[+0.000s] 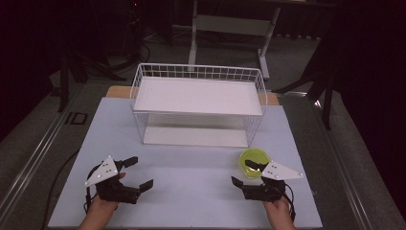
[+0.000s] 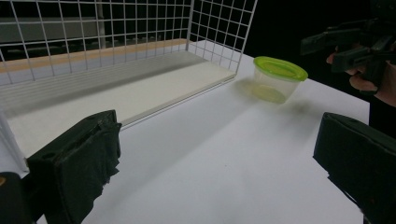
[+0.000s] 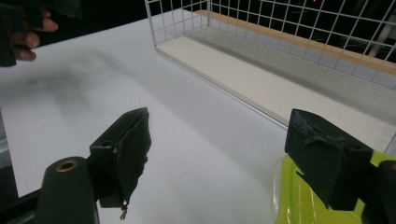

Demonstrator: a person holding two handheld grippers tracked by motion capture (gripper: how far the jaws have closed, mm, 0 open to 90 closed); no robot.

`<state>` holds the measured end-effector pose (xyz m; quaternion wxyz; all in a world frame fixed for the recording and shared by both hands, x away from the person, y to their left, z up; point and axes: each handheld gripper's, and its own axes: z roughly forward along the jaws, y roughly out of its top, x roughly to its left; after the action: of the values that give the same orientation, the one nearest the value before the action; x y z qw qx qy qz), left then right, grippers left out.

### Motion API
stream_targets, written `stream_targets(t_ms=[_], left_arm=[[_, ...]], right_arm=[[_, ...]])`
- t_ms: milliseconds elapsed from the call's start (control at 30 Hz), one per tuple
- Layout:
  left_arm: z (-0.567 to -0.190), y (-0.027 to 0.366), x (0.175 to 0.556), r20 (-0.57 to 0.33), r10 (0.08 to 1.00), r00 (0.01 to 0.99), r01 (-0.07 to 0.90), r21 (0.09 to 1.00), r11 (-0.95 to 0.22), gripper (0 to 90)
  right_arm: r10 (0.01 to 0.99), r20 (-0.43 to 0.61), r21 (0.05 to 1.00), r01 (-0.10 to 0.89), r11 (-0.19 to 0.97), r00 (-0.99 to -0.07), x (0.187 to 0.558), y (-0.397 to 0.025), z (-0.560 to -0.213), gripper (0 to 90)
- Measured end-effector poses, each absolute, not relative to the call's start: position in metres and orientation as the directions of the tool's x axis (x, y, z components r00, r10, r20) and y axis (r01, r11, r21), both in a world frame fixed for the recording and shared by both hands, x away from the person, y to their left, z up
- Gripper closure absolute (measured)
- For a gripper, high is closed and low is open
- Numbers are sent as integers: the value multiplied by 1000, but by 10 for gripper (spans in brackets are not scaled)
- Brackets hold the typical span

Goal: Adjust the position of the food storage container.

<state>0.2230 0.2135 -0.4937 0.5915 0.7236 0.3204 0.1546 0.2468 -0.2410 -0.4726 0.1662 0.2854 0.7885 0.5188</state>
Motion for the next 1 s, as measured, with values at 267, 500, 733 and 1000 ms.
stream_targets(t_ms=[267,500,733,1000], left_arm=[[-492,213,222,-161,646,746,277,957,-82,14],[-493,210,223,-164,635,755,281,956,-88,14],[-493,207,222,-168,615,771,279,956,-88,14],[-494,208,223,-169,621,766,281,956,-86,14]], right_arm=[[556,20,931,217,292,-831,236,-228,-458,177],[534,-1,940,182,290,-846,233,-220,-444,120],[555,9,958,167,234,-832,244,-227,-428,120],[630,-50,953,151,261,-775,264,-236,-425,121]])
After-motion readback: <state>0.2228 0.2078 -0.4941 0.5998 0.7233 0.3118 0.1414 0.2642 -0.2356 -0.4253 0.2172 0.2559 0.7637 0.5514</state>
